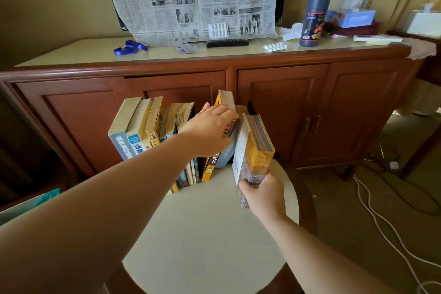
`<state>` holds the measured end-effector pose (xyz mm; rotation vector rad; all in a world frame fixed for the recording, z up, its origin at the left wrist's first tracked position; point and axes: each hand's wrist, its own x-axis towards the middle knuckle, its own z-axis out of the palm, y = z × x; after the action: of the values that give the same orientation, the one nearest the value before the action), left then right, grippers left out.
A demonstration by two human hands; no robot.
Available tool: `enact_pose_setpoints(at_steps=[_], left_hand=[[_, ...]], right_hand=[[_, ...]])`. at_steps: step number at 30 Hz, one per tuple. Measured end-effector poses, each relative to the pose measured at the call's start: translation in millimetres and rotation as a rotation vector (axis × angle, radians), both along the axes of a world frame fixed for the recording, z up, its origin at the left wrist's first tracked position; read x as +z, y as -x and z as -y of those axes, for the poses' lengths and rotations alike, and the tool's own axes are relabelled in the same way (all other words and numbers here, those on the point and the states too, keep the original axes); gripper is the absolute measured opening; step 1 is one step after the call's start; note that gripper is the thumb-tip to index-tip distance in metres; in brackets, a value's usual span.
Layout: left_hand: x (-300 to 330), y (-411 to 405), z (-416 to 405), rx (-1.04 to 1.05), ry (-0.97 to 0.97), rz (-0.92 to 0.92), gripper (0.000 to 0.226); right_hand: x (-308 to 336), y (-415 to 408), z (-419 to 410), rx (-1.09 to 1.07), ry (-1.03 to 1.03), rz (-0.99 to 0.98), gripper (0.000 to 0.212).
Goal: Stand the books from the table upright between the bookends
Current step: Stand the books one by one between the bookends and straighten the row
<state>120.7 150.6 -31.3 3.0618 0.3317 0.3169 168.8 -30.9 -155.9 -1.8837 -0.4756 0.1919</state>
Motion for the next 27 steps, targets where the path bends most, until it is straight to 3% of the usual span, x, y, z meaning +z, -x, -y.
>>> enact_pose_setpoints(at_steps=[5, 7, 15, 20, 27], left_hand=[[4.4, 20.2, -23.6, 0.115, -0.002, 0.186, 0.017], [13.1, 21.9, -30.5, 0.142, -0.038, 0.17, 0.009], [17.1, 21.0, -24.6, 0.119, -0.029, 0.142, 0.038], [3.3, 28.9, -16.1, 0.16, 0.019, 0.137, 0.06], [2.4, 44.0, -16.7, 0.142, 0.1, 0.125, 0.063]], right_hand=[[-4.3, 0.1, 0.7, -0.015, -0.004, 0.033, 0.024], [-4.7, -0.7, 0.8, -0.009, -0.001, 0.015, 0.022], [0.8, -4.3, 10.6, 0.066, 0.062, 0.04, 0.028], [10.7, -7.9, 13.0, 0.085, -0.002, 0.245, 0.038], [-0.5, 0.6, 33.0, 0.11, 0.158, 0.383, 0.027]])
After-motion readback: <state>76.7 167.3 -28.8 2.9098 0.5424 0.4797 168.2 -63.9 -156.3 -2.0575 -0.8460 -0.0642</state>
